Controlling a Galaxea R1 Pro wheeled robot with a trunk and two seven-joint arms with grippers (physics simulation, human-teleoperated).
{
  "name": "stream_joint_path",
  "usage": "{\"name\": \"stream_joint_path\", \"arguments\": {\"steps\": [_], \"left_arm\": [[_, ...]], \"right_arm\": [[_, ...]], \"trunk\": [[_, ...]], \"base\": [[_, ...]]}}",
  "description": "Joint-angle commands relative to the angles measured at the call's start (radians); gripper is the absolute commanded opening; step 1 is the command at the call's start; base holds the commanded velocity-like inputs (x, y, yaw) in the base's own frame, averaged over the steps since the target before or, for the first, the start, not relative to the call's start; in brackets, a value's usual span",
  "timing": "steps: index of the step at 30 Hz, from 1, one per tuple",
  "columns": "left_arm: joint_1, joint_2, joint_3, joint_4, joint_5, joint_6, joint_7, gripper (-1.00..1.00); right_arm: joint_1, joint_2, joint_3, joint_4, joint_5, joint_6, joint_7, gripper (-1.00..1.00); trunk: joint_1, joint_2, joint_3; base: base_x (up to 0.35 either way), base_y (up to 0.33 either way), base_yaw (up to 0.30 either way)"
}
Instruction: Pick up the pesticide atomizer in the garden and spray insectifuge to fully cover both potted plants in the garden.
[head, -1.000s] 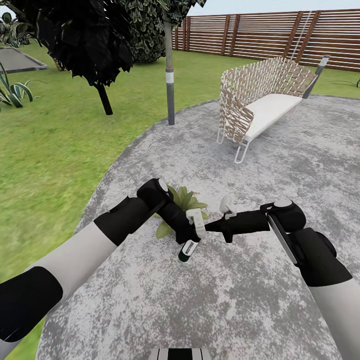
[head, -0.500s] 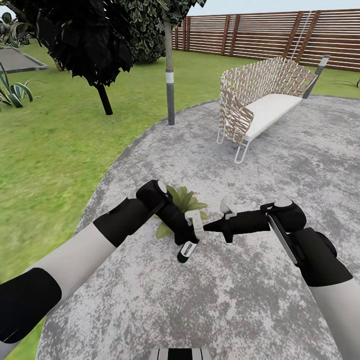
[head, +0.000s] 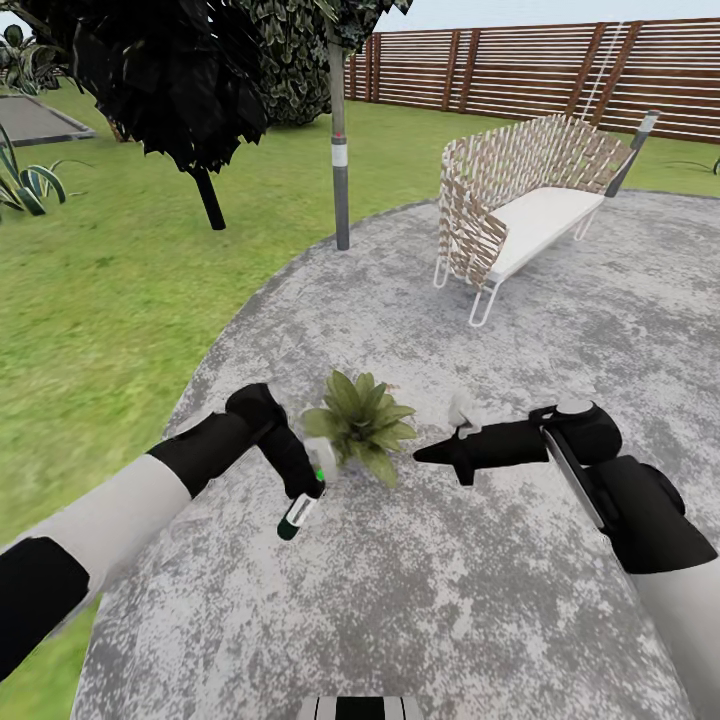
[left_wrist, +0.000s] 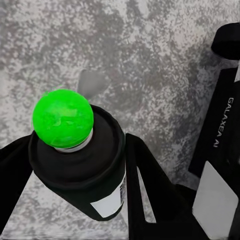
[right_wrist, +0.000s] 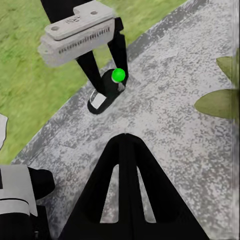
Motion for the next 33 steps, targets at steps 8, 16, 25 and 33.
{"name": "stream_joint_path", "arguments": {"steps": [8,16,25,33], "left_arm": [[0.009,0.051,0.136,-0.002,-0.005,0.015,-0.001,-1.00],[0.024,0.076,0.382,0.005,-0.005,0.083,0.010,-1.00],[0.042,0.086,0.394,0.156,-0.012,0.201,0.041,-1.00],[-0.088,0.086,0.377,0.489,-0.017,0.203,0.041,-1.00]], "right_arm": [[0.010,-0.048,-0.009,0.028,0.004,0.007,-0.007,-1.00],[0.017,-0.095,-0.144,0.396,0.008,0.004,-0.237,1.00],[0.016,-0.070,-0.187,0.466,0.000,-0.003,-0.971,1.00],[0.016,-0.064,-0.191,0.468,-0.032,-0.002,-0.988,1.00]], "trunk": [[0.000,0.000,-0.001],[0.000,0.000,-0.001],[0.000,0.000,-0.001],[0.000,0.000,-0.001]], "base": [[0.000,0.000,0.000],[0.000,0.000,0.000],[0.000,0.000,0.000],[0.000,0.000,0.000]]}}
